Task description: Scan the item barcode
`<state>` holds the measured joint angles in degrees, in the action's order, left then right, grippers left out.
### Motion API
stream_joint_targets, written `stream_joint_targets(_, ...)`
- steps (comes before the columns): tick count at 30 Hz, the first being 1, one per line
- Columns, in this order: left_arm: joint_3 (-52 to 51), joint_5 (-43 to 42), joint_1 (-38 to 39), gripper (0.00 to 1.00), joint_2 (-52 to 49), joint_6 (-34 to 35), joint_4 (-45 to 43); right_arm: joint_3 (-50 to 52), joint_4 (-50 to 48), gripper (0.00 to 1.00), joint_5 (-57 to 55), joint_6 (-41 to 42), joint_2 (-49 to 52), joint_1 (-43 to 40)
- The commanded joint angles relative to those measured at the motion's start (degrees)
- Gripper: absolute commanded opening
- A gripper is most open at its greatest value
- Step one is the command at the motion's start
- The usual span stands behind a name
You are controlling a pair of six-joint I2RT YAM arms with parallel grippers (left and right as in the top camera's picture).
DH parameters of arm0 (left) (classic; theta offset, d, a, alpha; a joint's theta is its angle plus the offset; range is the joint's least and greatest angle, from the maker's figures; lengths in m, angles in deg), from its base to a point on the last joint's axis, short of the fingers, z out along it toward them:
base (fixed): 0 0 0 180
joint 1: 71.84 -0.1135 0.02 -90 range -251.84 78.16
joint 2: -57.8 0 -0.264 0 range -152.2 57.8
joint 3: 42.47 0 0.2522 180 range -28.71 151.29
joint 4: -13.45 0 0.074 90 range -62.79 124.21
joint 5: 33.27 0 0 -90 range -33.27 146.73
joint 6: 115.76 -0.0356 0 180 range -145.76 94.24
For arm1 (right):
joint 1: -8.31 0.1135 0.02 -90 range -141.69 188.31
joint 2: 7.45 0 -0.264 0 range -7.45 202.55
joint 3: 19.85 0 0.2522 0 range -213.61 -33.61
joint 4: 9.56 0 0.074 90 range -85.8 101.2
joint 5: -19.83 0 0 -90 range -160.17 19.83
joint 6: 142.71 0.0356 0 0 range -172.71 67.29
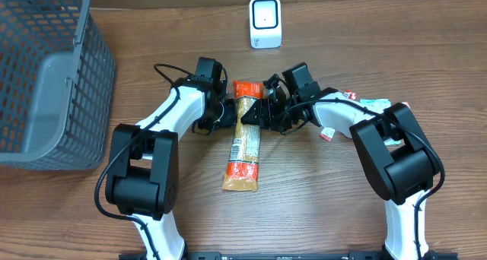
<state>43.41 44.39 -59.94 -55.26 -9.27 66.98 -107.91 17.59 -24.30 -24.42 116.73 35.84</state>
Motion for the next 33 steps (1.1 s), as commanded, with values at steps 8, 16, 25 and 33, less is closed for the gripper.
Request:
stream_joint_targets(8,-0.59,3.54,0.04,0.2,-1.68,-0.13,5.22,1.49,3.76,0.65,-8.5,0.17,2.64,2.73)
stream_joint_targets(16,6.1,3.56,-2.71,0.17,-0.04,-0.66,13.07,0.59,12.52,0.66,-15.13,-5.97,-6.1,2.38)
stream_joint_targets(25,9.27,4.0,-9.11,0.52,-0.07,-1.11,14.38,0.35,20.28,0.5,-24.22,-9.05,-14.56,8.61)
stream_joint_targets(33,9.27,5.29,-11.98,1.0,-0.07,-1.22,13.77,0.37,14.88,0.13,-31.63,-8.39,-13.35,21.27)
